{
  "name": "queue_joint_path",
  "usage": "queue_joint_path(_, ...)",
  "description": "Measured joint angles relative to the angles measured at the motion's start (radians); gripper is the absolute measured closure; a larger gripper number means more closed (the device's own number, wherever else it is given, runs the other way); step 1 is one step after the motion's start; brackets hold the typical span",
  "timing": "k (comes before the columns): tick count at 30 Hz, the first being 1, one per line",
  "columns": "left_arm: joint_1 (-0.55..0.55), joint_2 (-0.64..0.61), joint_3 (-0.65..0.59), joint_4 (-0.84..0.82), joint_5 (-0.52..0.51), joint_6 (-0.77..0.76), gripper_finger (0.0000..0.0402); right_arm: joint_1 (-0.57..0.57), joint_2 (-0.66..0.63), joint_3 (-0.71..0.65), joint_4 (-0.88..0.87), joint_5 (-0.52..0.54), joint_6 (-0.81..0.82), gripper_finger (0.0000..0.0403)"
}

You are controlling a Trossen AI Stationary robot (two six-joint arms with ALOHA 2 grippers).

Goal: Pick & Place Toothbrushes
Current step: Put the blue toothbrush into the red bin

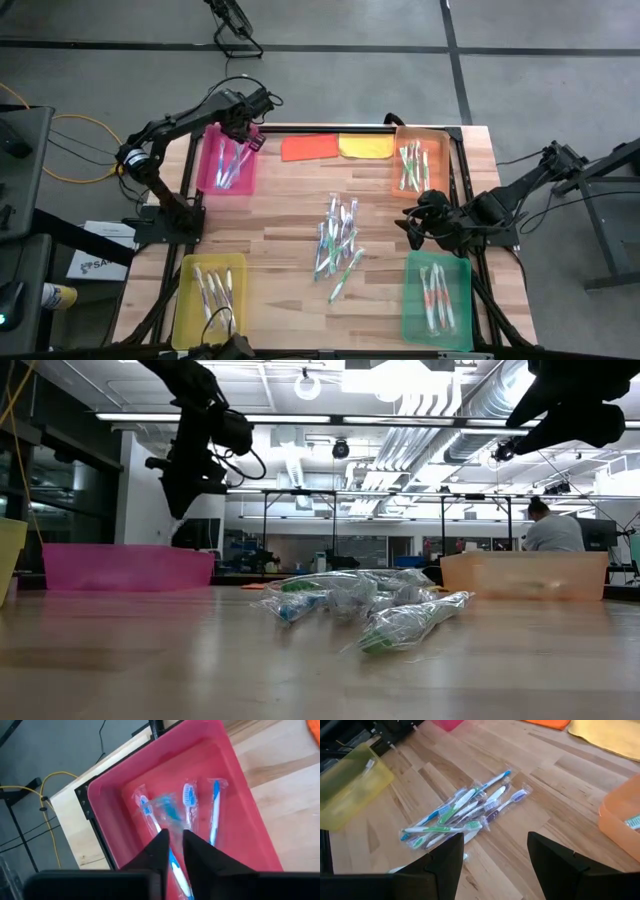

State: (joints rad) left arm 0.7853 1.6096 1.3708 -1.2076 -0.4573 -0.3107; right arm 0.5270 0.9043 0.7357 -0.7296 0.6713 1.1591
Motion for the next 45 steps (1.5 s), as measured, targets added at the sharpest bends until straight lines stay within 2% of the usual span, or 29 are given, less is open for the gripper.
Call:
queue_joint_path(7, -0.010, 0.000, 0.000, 0.012, 0.095, 0.043, 0.0288, 0.000, 0.000, 0.000, 0.000, -0.027, 0.000, 0.0190)
queue_joint_path(12, -0.084, -0.001, 0.000, 0.030, 0.107, 0.052, 0.0275, 0.001, 0.000, 0.000, 0.000, -0.064, 0.000, 0.0190)
queue_joint_path(15, -0.153, -0.001, 0.000, 0.051, 0.112, 0.053, 0.0274, 0.001, 0.000, 0.000, 0.000, -0.085, 0.003, 0.0190)
queue_joint_path(20, -0.312, -0.001, 0.000, 0.091, 0.183, 0.041, 0.0274, 0.001, 0.000, 0.000, -0.004, -0.097, 0.032, 0.0190)
queue_joint_path(27, -0.523, -0.002, 0.000, 0.130, 0.180, -0.133, 0.0274, 0.001, 0.000, 0.000, -0.005, -0.106, 0.045, 0.0190)
queue_joint_path(32, -0.614, 0.058, 0.002, 0.272, 0.170, -0.219, 0.0274, 0.001, 0.000, 0.000, -0.004, -0.106, 0.045, 0.0190)
queue_joint_path(37, -0.663, 0.166, 0.001, 0.470, 0.225, -0.257, 0.0274, 0.001, 0.000, 0.000, 0.002, -0.112, 0.045, 0.0190)
queue_joint_path(45, -0.666, 0.279, 0.001, 0.647, 0.271, -0.300, 0.0274, 0.001, 0.000, 0.000, 0.002, -0.125, 0.045, 0.0190)
